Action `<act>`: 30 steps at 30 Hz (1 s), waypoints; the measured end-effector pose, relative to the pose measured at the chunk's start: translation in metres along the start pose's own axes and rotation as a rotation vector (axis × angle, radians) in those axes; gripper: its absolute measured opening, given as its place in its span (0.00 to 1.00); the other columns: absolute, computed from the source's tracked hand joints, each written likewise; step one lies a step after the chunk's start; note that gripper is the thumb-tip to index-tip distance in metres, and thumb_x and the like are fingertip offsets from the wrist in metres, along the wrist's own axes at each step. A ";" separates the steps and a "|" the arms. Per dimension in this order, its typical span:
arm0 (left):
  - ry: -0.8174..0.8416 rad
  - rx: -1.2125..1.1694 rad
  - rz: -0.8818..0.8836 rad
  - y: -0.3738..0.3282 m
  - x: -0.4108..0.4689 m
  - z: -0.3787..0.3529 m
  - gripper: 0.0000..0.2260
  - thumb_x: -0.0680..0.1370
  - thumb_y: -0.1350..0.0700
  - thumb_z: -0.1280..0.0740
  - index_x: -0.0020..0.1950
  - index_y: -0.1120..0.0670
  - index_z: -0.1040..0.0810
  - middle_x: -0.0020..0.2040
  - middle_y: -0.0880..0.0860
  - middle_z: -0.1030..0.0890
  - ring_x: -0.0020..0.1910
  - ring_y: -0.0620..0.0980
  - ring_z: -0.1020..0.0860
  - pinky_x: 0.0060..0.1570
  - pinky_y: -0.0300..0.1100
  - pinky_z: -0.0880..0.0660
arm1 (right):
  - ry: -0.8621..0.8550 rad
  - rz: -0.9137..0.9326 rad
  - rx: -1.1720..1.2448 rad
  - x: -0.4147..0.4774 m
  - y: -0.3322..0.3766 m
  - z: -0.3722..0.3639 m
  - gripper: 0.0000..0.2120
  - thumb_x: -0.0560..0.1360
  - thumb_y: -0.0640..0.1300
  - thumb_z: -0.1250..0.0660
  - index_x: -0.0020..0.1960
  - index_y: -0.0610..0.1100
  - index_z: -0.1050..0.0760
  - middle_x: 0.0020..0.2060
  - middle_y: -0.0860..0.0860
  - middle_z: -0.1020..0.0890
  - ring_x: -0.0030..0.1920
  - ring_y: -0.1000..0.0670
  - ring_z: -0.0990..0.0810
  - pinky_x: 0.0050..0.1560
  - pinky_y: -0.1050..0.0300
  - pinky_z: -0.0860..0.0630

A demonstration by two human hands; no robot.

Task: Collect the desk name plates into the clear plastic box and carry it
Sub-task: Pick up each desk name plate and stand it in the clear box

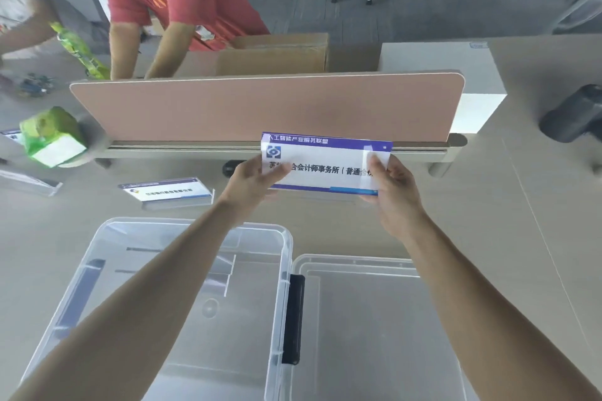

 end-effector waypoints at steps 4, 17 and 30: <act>-0.165 -0.118 -0.004 0.000 -0.025 0.010 0.12 0.73 0.46 0.25 0.35 0.52 0.19 0.37 0.52 0.22 0.43 0.54 0.21 0.42 0.50 0.17 | 0.053 -0.038 -0.068 -0.014 0.005 -0.013 0.21 0.72 0.59 0.33 0.52 0.42 0.22 0.48 0.43 0.17 0.49 0.46 0.19 0.61 0.31 0.28; -0.206 0.373 -0.370 -0.010 -0.101 0.087 0.23 0.75 0.31 0.39 0.51 0.50 0.21 0.43 0.59 0.16 0.43 0.60 0.19 0.47 0.55 0.22 | 0.322 0.538 -1.091 -0.092 0.097 -0.106 0.27 0.71 0.61 0.29 0.64 0.51 0.30 0.61 0.55 0.21 0.60 0.53 0.23 0.58 0.52 0.24; -0.082 0.010 -0.355 0.012 -0.202 0.176 0.14 0.74 0.41 0.29 0.49 0.50 0.17 0.48 0.51 0.14 0.49 0.51 0.17 0.56 0.50 0.22 | 0.645 0.261 -1.318 -0.198 0.084 -0.231 0.11 0.74 0.55 0.29 0.52 0.51 0.20 0.44 0.52 0.15 0.43 0.49 0.17 0.36 0.57 0.25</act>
Point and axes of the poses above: each hand's wrist, its own x-axis towards the middle knuckle, its own z-axis out of the back of the hand, y = z × x, the point moved 4 cm from there along x, towards the middle knuckle
